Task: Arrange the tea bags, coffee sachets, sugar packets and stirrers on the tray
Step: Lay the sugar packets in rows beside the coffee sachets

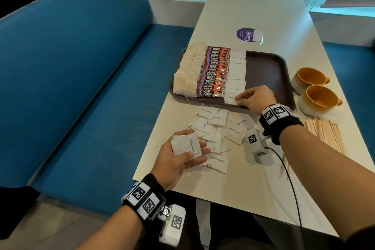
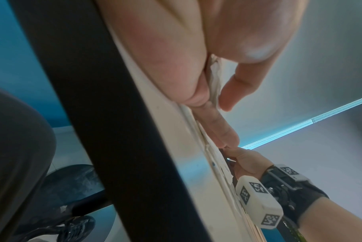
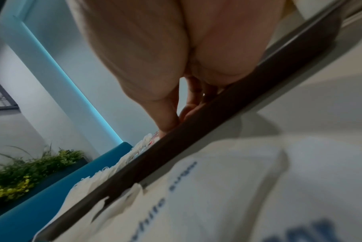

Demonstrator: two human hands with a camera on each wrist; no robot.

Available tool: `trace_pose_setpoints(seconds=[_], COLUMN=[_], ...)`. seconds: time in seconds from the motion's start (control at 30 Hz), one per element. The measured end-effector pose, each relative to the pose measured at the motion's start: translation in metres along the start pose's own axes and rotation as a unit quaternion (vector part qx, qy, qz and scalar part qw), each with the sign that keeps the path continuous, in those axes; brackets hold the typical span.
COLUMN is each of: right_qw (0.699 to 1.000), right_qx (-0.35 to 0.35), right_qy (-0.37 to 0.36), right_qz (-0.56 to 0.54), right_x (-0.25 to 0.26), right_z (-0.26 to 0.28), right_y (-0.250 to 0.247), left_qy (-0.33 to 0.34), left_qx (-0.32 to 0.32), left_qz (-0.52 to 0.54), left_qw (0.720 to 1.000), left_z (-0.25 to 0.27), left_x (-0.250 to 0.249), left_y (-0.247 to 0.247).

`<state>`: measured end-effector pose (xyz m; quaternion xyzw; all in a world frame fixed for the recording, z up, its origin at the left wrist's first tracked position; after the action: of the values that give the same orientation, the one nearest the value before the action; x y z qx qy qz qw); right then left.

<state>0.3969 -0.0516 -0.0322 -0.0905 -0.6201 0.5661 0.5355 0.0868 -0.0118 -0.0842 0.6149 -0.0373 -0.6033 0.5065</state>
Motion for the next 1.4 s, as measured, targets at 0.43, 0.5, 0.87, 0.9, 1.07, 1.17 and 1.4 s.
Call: trace_pose_setpoints(seconds=[0.43, 0.5, 0.87, 0.9, 1.07, 1.17, 1.4], right_qw=[0.976, 0.974, 0.948, 0.948, 0.95, 0.973, 0.984], right_qx=[-0.079, -0.029, 0.11, 0.111, 0.029, -0.016, 0.014], right_qy=[-0.055, -0.072, -0.07, -0.065, -0.012, -0.016, -0.096], right_qz=[-0.193, -0.214, -0.291, -0.291, -0.311, -0.229, -0.15], right_x=[0.017, 0.024, 0.024, 0.022, 0.004, 0.003, 0.035], right_z=[0.086, 0.114, 0.18, 0.182, 0.181, 0.178, 0.193], right_y=[-0.024, -0.011, 0.055, 0.056, 0.045, 0.046, 0.074], left_qy=[-0.001, -0.006, 0.005, 0.013, 0.028, 0.011, -0.006], left_qx=[-0.015, -0.03, -0.076, -0.079, -0.062, -0.014, 0.013], left_qz=[0.0, -0.012, -0.044, -0.052, -0.035, -0.024, -0.011], left_qw=[1.0, 0.999, 0.996, 0.995, 0.997, 1.0, 1.0], left_z=[0.004, 0.006, 0.01, 0.01, 0.009, 0.007, 0.007], left_x=[-0.001, -0.002, -0.005, -0.006, -0.008, -0.006, -0.004], left_y=[0.007, 0.007, 0.01, 0.01, 0.011, 0.009, 0.013])
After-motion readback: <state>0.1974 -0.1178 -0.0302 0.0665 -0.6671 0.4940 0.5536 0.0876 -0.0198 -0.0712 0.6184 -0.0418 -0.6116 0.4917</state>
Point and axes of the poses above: each hand's wrist, its own z-axis away from the middle knuckle, its own y-axis out of the palm, x = y × z, the point moved 6 cm from there along -z, towards the middle knuckle, and after that the axes turned 11 degrees about z, right-handed, at the moved point
